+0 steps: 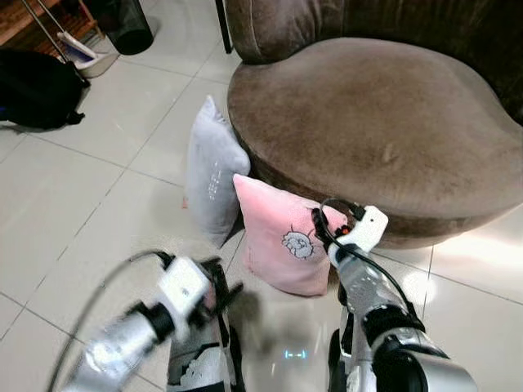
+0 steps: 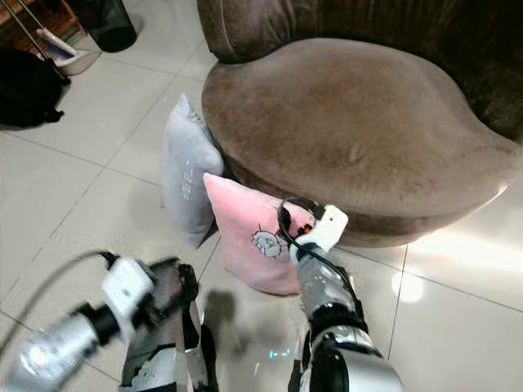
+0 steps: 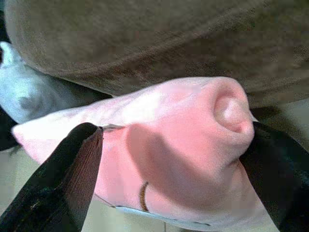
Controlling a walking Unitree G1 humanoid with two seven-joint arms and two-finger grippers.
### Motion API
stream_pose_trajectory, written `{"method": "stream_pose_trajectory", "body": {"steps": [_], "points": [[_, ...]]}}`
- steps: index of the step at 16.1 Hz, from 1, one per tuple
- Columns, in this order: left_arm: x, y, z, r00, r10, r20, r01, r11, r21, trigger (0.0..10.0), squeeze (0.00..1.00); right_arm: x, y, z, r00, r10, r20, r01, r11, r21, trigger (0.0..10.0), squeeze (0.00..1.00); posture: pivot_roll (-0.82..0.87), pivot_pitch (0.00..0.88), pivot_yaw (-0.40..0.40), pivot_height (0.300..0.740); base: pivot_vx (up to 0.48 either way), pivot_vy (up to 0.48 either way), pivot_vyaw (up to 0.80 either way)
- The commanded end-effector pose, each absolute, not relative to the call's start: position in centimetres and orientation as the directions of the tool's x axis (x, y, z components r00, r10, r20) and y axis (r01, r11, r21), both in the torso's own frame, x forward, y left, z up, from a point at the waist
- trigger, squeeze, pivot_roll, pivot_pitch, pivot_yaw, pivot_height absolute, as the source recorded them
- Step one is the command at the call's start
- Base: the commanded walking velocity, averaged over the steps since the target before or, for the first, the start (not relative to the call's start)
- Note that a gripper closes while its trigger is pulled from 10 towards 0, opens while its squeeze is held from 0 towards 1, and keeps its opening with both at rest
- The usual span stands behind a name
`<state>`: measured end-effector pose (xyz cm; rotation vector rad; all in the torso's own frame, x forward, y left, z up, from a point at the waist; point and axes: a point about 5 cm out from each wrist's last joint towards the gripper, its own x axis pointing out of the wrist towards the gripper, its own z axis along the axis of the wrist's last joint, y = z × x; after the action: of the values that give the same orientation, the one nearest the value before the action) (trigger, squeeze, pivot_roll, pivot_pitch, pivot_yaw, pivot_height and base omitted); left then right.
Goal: Move the pillow to the sofa from floor
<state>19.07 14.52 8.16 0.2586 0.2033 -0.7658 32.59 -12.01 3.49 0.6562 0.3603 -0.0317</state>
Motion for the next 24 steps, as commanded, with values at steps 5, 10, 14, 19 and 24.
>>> {"method": "stream_pose_trajectory", "body": {"steps": [5, 10, 14, 19, 24], "points": [[16.4, 7.5, 7.8, 0.685, -0.671, -0.284, 0.724, 0.670, 0.163, 10.0, 0.00, 32.9, -11.3, 3.2, 0.915, 0.036, -0.402, 0.202, 0.822, 0.532, 10.0, 0.00, 0.32, 0.280, 0.129, 0.515, 0.000, 0.000, 0.00], [16.2, 9.2, 8.0, 0.699, -0.648, -0.303, 0.710, 0.679, 0.187, 10.0, 0.00, 32.7, -9.6, 3.0, 0.899, 0.087, -0.429, 0.152, 0.857, 0.493, 0.0, 0.00, 0.34, 0.282, 0.138, 0.515, 0.000, 0.000, 0.00], [20.2, 12.3, 9.9, 0.952, -0.291, -0.098, 0.305, 0.933, 0.193, 10.0, 0.00, 32.8, -9.4, 3.1, 0.903, 0.117, -0.413, 0.120, 0.855, 0.504, 0.0, 0.00, 0.29, 0.270, 0.109, 0.515, 0.000, 0.000, 0.00], [21.4, 11.7, 8.2, 0.910, -0.371, -0.185, 0.399, 0.904, 0.152, 10.0, 0.00, 33.4, -9.4, 3.7, 0.906, 0.150, -0.395, 0.068, 0.870, 0.487, 0.0, 0.00, 0.26, 0.263, 0.064, 0.515, 0.000, 0.000, 0.00], [20.2, 6.8, 6.0, 0.772, -0.563, -0.294, 0.613, 0.783, 0.108, 10.0, 0.00, 33.4, -9.7, 3.7, 0.907, 0.157, -0.390, 0.070, 0.859, 0.507, 0.0, 0.00, 0.25, 0.243, 0.062, 0.515, 0.000, 0.000, 0.00]]}}
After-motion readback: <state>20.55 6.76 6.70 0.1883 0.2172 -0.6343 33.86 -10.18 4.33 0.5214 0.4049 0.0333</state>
